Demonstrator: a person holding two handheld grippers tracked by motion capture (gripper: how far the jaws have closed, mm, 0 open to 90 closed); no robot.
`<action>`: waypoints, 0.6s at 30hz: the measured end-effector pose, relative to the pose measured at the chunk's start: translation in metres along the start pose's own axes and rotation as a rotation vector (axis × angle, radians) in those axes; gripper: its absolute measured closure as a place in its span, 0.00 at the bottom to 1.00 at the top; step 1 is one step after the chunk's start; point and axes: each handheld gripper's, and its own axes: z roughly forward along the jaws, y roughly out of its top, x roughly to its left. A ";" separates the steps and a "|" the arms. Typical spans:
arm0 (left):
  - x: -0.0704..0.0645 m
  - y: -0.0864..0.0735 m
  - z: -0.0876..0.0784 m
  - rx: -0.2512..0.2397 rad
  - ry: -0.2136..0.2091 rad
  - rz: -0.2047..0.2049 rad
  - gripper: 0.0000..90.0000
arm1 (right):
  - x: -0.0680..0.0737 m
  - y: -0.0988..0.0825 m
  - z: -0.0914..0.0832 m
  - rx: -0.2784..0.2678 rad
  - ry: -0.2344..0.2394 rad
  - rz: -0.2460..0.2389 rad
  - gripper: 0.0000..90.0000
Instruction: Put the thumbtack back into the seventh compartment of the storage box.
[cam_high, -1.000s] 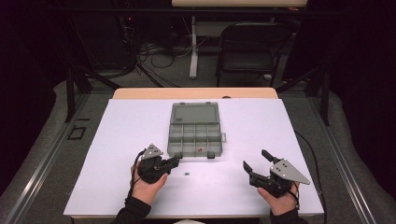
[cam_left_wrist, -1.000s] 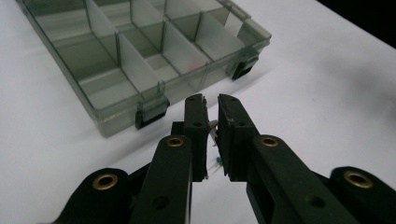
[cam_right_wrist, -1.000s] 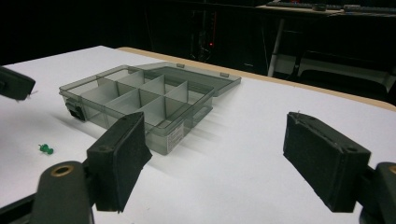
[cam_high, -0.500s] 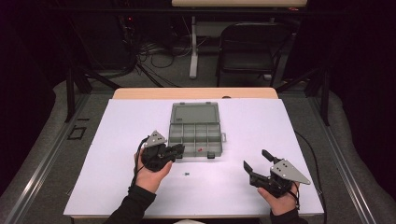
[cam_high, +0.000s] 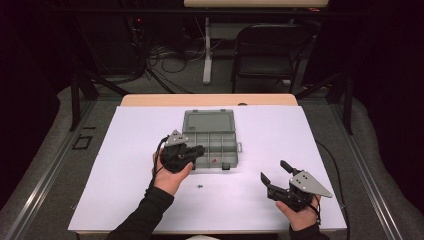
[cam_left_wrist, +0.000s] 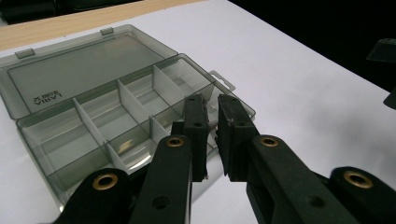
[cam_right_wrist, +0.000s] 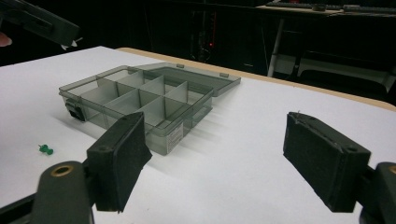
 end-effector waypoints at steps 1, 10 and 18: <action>0.000 0.001 0.003 0.002 -0.002 -0.001 0.92 | 0.000 0.000 0.000 0.000 0.000 0.000 0.23; 0.000 0.008 0.026 0.029 -0.015 -0.002 0.92 | 0.000 0.000 0.000 0.002 -0.001 0.001 0.23; -0.001 0.011 0.046 0.059 -0.014 0.001 0.92 | -0.001 0.000 0.000 0.002 -0.001 0.002 0.23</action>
